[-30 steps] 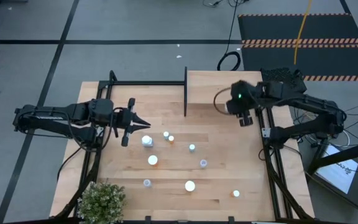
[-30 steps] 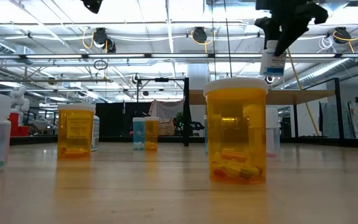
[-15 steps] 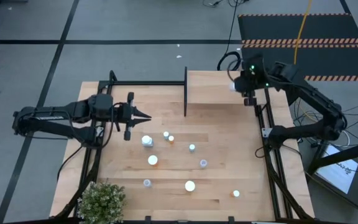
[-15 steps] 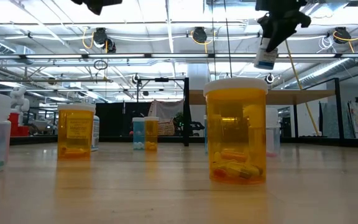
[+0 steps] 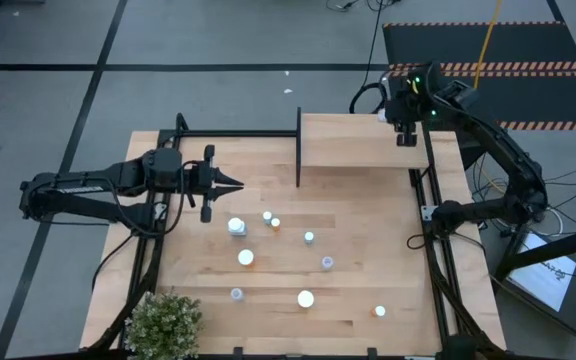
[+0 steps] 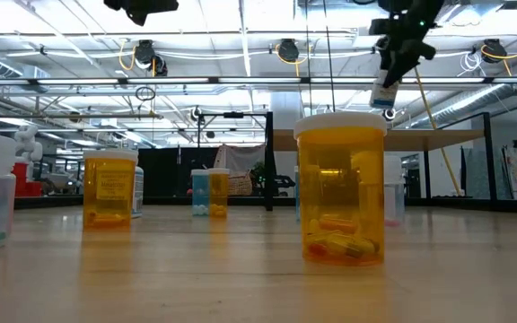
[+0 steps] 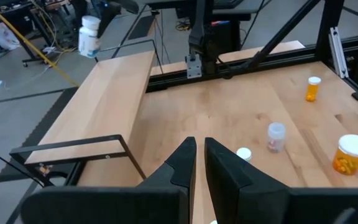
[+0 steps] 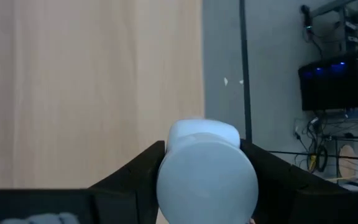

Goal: Pick and place medicine bottles onto shelf by color
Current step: Put the bottom white pill bottle on the shelf

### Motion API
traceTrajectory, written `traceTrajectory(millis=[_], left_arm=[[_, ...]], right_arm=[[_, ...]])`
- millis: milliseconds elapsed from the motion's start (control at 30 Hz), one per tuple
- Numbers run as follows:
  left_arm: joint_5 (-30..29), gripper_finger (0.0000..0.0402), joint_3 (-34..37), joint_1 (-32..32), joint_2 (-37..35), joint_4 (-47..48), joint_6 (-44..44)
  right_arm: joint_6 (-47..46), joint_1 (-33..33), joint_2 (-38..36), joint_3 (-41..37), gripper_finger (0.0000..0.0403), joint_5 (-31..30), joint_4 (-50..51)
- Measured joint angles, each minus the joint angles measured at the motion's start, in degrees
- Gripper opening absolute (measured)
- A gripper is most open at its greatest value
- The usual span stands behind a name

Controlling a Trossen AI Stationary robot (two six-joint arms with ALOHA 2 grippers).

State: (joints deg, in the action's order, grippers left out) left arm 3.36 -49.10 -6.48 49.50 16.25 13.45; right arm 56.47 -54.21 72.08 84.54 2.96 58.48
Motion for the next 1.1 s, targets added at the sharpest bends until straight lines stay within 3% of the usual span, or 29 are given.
traceTrajectory(millis=[233,600,1100], left_arm=[[0.0,0.0037,0.0,0.0,0.01,-0.1,0.43],[0.0,0.0037,0.0,0.0,0.02,-0.26,1.09],[-0.02,0.0037,0.0,0.0,0.0,-0.26,1.46]], right_arm=[[-5.66,1.43,2.5,4.81,0.0179,0.2,-0.46],[-2.19,4.76,6.43,7.56,0.0182,0.26,-4.17],[2.76,-3.17,12.66,7.64,0.0183,1.68,-2.63]])
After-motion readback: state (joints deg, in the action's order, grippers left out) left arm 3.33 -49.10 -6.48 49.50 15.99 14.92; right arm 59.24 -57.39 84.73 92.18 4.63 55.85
